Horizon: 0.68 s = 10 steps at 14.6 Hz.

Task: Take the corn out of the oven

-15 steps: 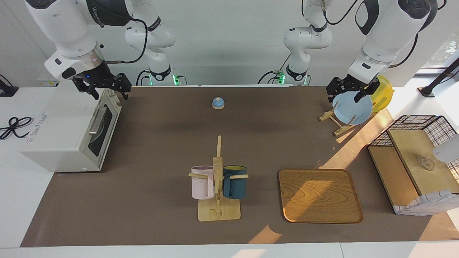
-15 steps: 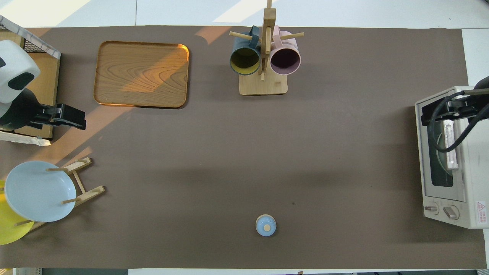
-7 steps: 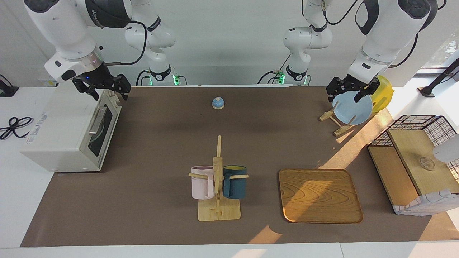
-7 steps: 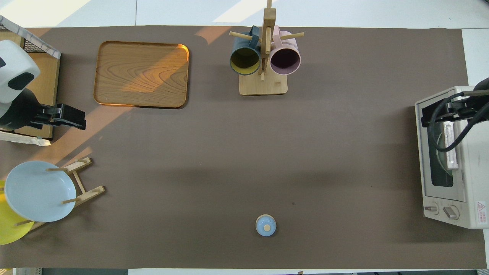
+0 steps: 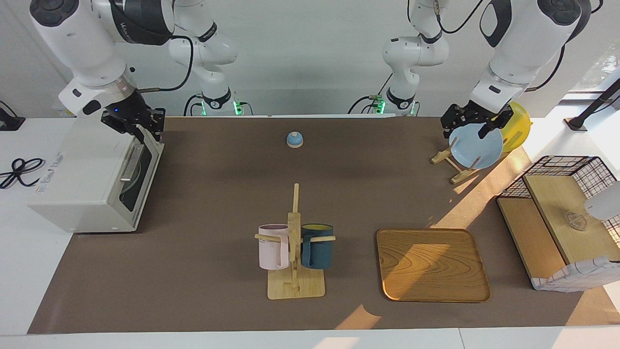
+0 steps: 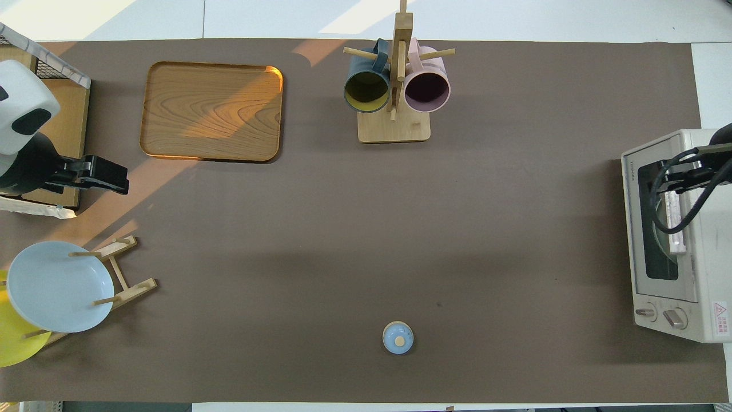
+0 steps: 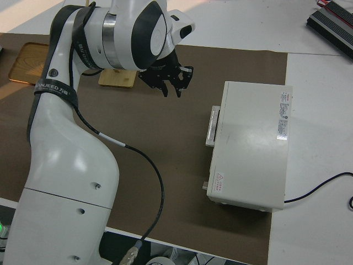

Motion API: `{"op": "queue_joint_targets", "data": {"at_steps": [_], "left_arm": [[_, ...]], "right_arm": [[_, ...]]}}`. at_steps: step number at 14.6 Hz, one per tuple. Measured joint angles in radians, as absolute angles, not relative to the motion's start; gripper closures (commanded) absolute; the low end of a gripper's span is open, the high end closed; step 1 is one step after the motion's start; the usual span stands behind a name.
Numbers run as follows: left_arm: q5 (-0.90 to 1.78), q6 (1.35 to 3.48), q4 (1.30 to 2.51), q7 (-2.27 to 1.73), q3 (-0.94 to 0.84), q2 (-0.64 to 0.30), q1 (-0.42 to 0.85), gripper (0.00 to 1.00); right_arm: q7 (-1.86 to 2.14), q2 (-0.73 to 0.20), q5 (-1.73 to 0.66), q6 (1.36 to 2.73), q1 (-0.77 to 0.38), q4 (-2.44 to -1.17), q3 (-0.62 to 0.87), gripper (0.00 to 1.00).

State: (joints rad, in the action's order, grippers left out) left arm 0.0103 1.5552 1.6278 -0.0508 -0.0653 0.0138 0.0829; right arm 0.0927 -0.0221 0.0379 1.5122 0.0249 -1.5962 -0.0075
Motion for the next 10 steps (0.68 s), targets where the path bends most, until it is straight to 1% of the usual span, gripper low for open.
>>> {"op": "queue_joint_targets", "data": {"at_steps": [3, 7, 10], "left_arm": [[0.01, 1.555, 1.628, -0.051, -0.065, 0.014, 0.083, 0.0], [0.01, 1.555, 1.628, -0.051, -0.065, 0.014, 0.083, 0.0], [0.01, 1.555, 1.628, -0.051, -0.065, 0.014, 0.083, 0.0]], "right_arm": [[0.091, -0.005, 0.038, 1.582, 0.058, -1.655, -0.009, 1.0], [0.089, 0.03, 0.038, 1.702, 0.121, -1.784, -0.012, 1.0], [0.088, 0.036, 0.038, 1.735, 0.137, -1.834, -0.013, 1.0]]}}
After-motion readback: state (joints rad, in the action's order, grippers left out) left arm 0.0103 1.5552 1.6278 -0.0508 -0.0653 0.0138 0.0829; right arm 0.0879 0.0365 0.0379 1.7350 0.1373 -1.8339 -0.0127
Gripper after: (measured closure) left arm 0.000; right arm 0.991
